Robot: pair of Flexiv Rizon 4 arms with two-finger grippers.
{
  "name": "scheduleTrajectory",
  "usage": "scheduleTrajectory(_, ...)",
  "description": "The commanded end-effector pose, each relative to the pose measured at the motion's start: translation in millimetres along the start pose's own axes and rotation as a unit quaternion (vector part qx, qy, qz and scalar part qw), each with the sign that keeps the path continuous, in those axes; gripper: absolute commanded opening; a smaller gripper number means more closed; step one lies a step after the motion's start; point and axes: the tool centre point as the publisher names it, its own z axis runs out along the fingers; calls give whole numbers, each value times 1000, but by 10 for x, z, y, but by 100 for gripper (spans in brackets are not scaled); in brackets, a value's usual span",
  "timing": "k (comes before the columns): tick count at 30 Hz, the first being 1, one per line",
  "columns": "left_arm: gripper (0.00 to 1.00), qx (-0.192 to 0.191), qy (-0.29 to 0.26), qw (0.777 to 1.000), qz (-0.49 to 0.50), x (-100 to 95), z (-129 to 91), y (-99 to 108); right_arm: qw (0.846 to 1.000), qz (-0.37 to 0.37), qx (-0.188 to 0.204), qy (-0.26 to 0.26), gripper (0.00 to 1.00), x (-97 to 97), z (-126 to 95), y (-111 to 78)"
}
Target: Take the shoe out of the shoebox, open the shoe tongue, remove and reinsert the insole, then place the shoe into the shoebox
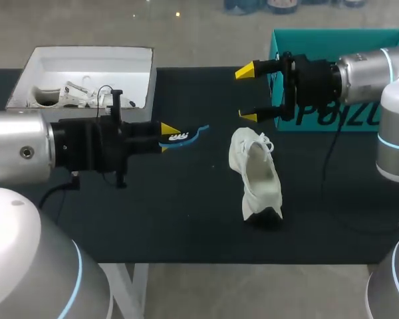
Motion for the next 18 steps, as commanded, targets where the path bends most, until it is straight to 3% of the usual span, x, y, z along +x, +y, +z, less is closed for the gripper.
scheduleTrajectory(1,0,-1,0,1000,0,2,14,-4,1000,0,-1,0,100,-4,13,5)
scheduleTrajectory(12,0,62,-66,983,157,99,153,61,1000,0,-1,0,100,-4,13,5)
scheduleTrajectory(18,0,65,-62,979,184,99,212,113,1000,0,-1,0,100,-4,13,5)
